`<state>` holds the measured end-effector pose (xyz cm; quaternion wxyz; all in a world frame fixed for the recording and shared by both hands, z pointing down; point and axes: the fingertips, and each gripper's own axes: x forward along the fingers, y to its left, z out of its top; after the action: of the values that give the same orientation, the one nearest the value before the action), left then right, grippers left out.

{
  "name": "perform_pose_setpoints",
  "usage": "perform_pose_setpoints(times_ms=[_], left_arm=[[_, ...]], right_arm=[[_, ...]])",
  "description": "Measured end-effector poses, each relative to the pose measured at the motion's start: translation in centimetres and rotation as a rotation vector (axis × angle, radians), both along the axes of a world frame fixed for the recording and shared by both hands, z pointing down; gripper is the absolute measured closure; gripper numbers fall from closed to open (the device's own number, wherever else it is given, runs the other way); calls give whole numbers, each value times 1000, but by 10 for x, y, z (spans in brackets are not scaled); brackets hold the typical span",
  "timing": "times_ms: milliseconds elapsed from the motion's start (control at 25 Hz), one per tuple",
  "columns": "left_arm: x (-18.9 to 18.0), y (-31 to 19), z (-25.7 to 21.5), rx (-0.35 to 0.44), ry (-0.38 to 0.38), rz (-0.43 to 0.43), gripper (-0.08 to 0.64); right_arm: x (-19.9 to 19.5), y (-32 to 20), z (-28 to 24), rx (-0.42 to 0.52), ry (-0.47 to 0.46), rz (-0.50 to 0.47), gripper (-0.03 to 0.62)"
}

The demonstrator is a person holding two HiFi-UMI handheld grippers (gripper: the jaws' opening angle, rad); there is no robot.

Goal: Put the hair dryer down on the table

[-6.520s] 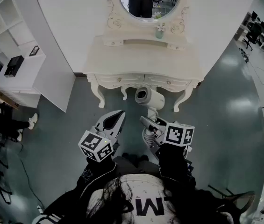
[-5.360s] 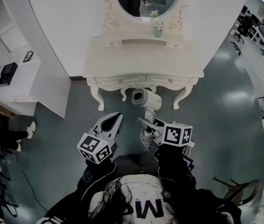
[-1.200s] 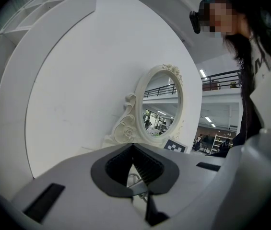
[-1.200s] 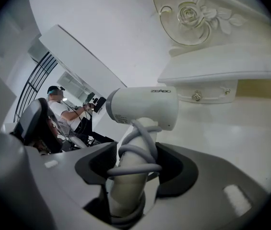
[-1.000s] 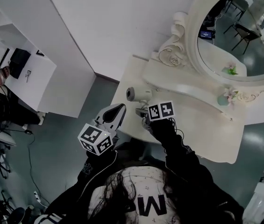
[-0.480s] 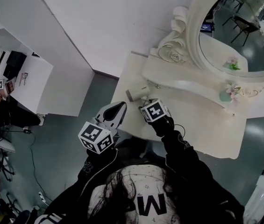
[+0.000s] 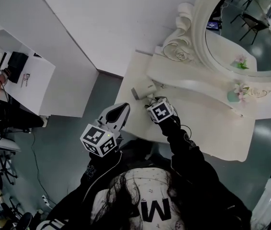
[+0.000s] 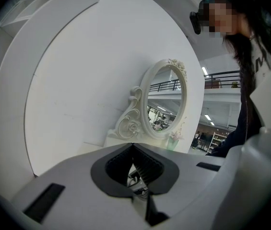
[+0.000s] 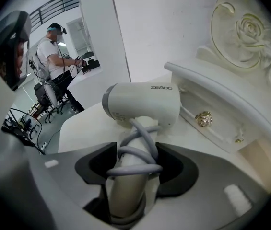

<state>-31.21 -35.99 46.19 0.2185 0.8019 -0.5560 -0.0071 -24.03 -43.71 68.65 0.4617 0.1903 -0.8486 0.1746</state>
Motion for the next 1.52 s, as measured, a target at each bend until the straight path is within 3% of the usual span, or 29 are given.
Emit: perform_pose_setpoints(times_ms=[440,760,1120,1360,1520], left_arm=[[21,-1,-6,22,-3,35,560],[50,1,-14,36,-9,66,560],[115,14,-27,61,-30,119,559],[173,35,-36,80,-46,153,558],[215,53,-40,95,-52,169,560]], right_arm=[[10,4,-21,48,-126,48,295],[55,16,-93,104,-356,150,298],[123,44,-187,57,-728,334,299],[176,68,-237,121,-837,341,322],[212,92,-248,133,-859,332,331]])
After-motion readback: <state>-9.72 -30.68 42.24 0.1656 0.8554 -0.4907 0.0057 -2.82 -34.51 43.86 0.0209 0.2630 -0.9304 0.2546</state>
